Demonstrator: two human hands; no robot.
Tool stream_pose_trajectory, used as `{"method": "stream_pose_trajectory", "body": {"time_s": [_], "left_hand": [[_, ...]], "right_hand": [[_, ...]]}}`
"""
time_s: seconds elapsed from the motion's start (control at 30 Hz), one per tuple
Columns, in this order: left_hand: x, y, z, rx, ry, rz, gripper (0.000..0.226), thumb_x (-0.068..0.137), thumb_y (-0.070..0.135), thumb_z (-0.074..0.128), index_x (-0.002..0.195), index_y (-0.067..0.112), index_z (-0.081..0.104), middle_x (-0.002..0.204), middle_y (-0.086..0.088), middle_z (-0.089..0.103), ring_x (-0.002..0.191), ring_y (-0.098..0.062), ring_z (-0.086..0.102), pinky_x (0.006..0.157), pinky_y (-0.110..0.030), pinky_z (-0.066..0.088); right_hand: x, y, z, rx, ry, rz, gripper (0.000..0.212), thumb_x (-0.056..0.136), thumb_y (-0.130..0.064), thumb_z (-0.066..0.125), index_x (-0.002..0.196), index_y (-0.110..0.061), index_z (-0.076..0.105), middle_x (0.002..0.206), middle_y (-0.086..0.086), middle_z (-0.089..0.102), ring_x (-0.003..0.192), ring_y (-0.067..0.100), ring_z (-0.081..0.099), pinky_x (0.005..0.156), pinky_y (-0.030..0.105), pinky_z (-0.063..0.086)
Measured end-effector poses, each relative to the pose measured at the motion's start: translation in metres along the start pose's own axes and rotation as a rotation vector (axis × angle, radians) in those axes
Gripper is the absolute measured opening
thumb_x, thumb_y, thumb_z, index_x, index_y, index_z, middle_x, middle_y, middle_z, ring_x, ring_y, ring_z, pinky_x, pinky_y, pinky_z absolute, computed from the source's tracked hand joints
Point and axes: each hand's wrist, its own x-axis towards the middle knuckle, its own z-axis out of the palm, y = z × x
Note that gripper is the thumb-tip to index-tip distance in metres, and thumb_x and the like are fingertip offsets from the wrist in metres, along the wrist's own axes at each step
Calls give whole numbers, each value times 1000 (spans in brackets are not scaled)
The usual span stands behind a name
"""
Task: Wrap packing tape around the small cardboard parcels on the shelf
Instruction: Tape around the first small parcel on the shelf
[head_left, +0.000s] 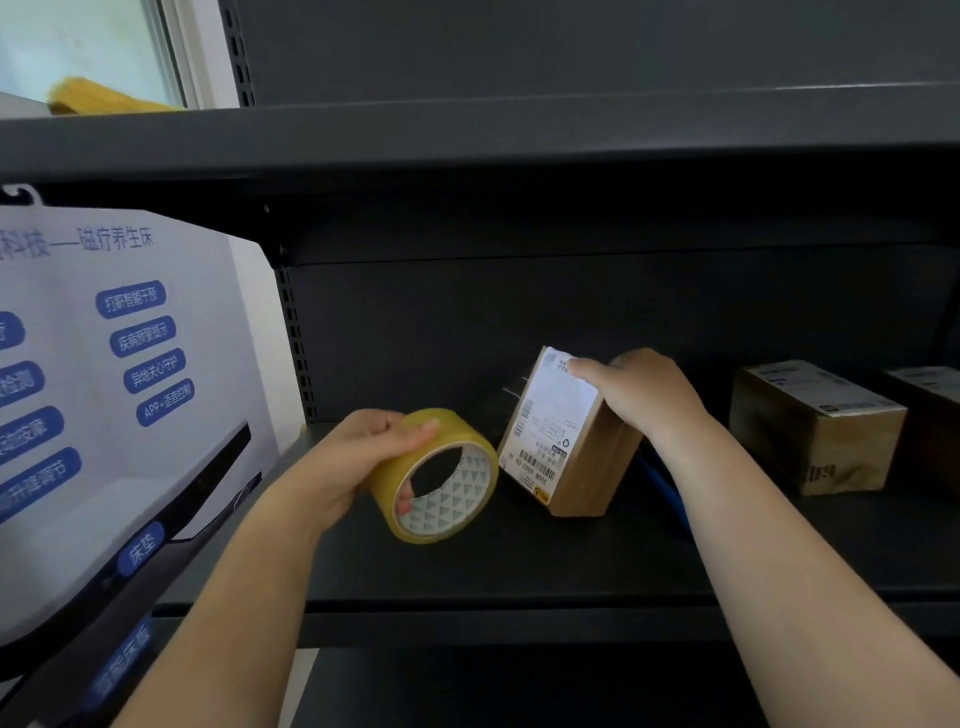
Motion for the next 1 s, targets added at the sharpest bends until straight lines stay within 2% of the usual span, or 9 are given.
{"method": "stream_pose_trajectory", "body": {"time_s": [0.13,0.27,0.33,0.43,0.53,0.6,0.73,0.8,1.0], "left_hand": [[0,6,-3,-127,-57,34,63,31,48,89,72,8,63,42,-10,57,33,-18,55,39,-24,49],[-3,8,8,64,20,-85,29,64,31,77,74,6,64,42,-1,56,35,-10,53,37,-22,47],[-5,1,13,94,49,-120,27,71,33,69,73,7,64,41,3,56,35,-8,52,38,-21,47],[-5,-4,16,92,58,-118,32,68,37,70,78,7,63,42,3,58,38,-8,55,41,-22,49],[-7,-2,7,-70,-45,-33,48,51,45,85,74,8,64,44,-2,58,39,-12,57,44,-25,52],[-8,1,4,-125,-120,6,49,37,49,88,65,14,69,45,-6,59,38,-14,58,45,-25,53],[-9,4,21,18,-79,-103,40,57,33,82,81,6,63,50,-4,62,40,-12,59,45,-23,53],[-12,2,31,53,-45,-142,36,59,31,71,82,6,62,52,-3,64,42,-12,59,46,-22,52],[-23,-3,47,21,47,-184,26,68,27,71,79,4,63,49,-2,63,42,-12,59,41,-23,51]], "right_hand": [[0,9,0,129,37,21,48,79,-59,52,63,-14,47,74,5,56,68,19,55,56,30,37],[1,16,-4,215,40,74,55,77,-63,52,92,-12,63,93,5,64,81,20,59,63,31,40],[1,18,-6,239,30,90,55,79,-61,52,99,-11,64,95,5,64,82,19,57,64,31,39],[-1,17,-10,297,6,105,48,81,-57,54,94,-12,63,92,4,63,78,17,55,66,30,41],[-2,26,-13,427,-4,183,49,78,-56,59,102,-14,57,101,6,61,90,23,55,87,40,46],[-5,32,-13,524,-20,246,56,75,-58,62,111,-15,57,108,8,60,100,29,55,92,47,47],[-12,39,-6,618,-37,358,61,77,-56,59,122,-16,53,117,13,58,106,35,53,89,51,48],[-17,43,-3,670,-66,423,59,80,-54,58,126,-18,50,120,14,55,110,36,51,90,52,47],[-21,55,4,798,-74,483,55,83,-47,59,128,-17,49,117,13,55,110,35,50,93,56,45]]}}
